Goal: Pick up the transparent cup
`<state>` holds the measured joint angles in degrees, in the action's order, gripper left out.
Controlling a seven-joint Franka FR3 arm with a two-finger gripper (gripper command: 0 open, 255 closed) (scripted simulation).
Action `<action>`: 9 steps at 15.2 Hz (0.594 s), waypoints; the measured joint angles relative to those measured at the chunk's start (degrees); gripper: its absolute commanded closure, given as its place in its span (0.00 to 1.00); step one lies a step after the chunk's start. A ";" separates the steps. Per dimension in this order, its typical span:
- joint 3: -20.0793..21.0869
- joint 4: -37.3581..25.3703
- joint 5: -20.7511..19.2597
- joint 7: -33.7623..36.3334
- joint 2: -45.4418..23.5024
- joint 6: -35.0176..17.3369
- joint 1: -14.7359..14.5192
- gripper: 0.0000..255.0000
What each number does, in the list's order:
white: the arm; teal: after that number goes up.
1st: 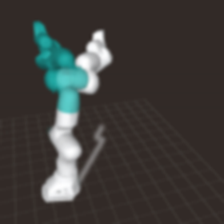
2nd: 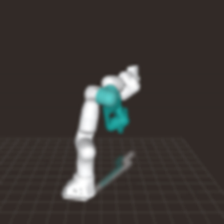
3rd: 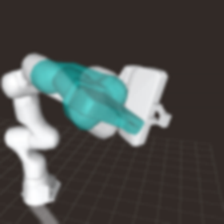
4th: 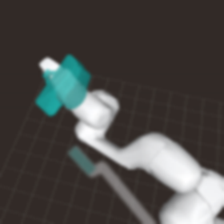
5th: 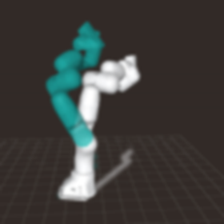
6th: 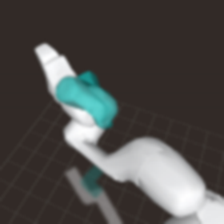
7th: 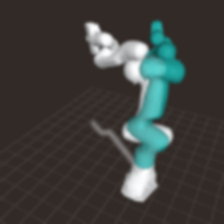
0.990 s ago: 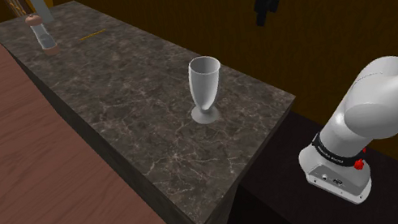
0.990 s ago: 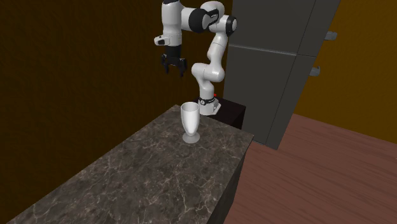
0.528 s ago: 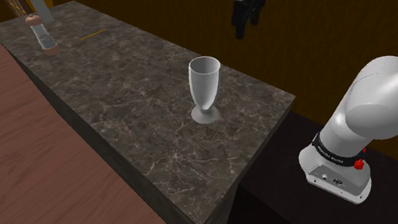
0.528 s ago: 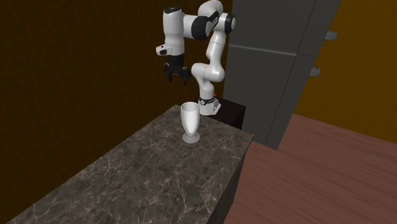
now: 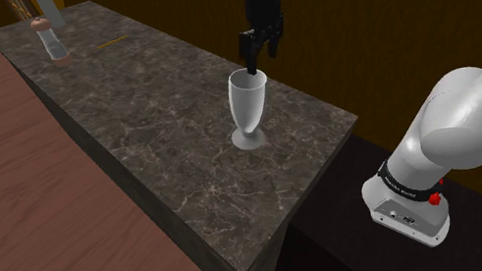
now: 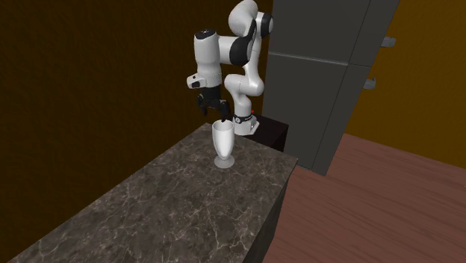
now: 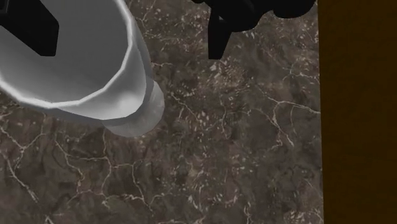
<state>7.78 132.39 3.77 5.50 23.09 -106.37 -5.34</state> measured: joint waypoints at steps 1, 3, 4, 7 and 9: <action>0.25 -0.02 0.18 0.36 -0.49 -0.43 -0.13 0.00; 0.46 0.96 0.29 0.59 -1.36 -2.20 -0.19 0.00; 0.56 1.67 0.36 0.66 -1.51 -3.06 -0.24 0.00; 0.76 3.51 0.42 0.75 -2.36 -5.75 -0.29 0.00; 0.79 4.13 0.44 0.74 -2.49 -6.50 -0.30 1.00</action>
<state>8.57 136.52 4.21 6.25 20.61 -112.87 -5.64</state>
